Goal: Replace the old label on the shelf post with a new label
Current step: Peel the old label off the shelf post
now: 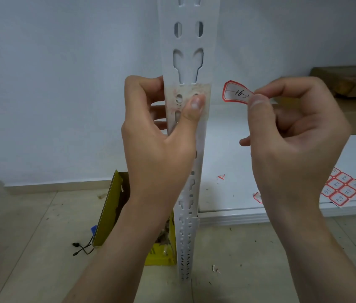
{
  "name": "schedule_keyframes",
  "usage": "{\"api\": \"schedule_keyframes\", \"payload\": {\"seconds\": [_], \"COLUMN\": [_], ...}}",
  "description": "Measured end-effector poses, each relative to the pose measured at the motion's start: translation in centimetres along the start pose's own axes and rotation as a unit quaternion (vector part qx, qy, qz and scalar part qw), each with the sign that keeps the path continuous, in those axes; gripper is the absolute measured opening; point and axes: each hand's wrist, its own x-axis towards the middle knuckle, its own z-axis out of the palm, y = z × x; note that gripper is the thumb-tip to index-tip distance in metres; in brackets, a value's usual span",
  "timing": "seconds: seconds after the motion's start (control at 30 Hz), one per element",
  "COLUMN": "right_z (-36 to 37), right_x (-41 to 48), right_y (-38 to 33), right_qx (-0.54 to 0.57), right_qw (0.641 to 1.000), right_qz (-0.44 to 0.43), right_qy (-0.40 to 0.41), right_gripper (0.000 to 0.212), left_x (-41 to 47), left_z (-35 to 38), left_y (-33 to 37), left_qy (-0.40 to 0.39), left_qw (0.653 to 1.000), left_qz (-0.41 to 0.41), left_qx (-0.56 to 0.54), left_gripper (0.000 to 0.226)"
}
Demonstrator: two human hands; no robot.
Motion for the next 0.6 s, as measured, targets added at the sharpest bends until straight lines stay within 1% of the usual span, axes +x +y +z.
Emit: {"api": "schedule_keyframes", "payload": {"seconds": [0.2,0.33,0.47,0.6], "right_z": [-0.14,-0.22,-0.23,-0.11], "right_x": [-0.03,0.01,-0.09,-0.19], "right_y": [0.16,0.07,-0.08,-0.32], "right_qx": [0.000,0.001,0.002,0.010], "right_qw": [1.000,1.000,1.000,1.000], "right_qz": [0.007,0.006,0.004,0.008], "right_qy": [-0.001,0.000,0.000,0.000], "right_gripper": [0.018,0.016,0.015,0.021], "left_x": [-0.09,-0.10,-0.25,0.04], "left_z": [-0.10,-0.10,0.37,0.64], "left_y": [-0.47,-0.71,-0.48,0.06], "left_qy": [-0.015,-0.027,-0.018,-0.004], "left_qw": [1.000,0.999,0.999,0.998], "left_qz": [0.010,0.014,-0.018,-0.046], "left_qx": [-0.015,-0.008,-0.031,-0.041], "left_gripper": [0.023,0.023,0.025,0.032]}}
